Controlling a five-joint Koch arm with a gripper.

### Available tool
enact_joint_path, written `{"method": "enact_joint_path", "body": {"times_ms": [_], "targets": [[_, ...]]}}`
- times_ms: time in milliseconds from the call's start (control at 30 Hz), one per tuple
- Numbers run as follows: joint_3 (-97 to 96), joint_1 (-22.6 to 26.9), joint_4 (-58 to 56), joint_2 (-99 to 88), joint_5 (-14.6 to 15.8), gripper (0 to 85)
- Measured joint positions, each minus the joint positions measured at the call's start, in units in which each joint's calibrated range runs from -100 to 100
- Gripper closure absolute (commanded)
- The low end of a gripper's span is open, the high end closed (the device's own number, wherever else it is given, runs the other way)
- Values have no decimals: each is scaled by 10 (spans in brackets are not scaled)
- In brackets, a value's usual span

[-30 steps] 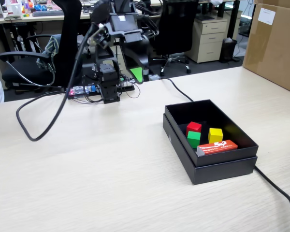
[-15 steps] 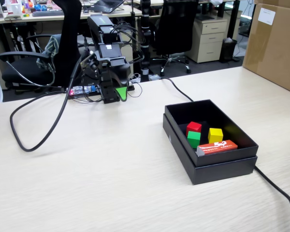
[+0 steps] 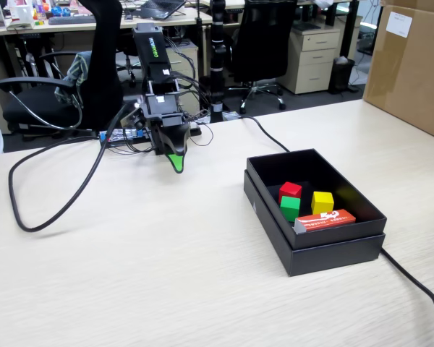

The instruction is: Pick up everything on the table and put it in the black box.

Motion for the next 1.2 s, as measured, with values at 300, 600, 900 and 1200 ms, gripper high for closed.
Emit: {"method": "enact_joint_path", "body": {"times_ms": [300,600,900,1200], "targets": [[-136,-5,146,-5,-32,335],[-190,-7,205,-9,-38,343],[-190,-7,188,-14,-37,352],[-190,-7,188,-14,-37,352]]}}
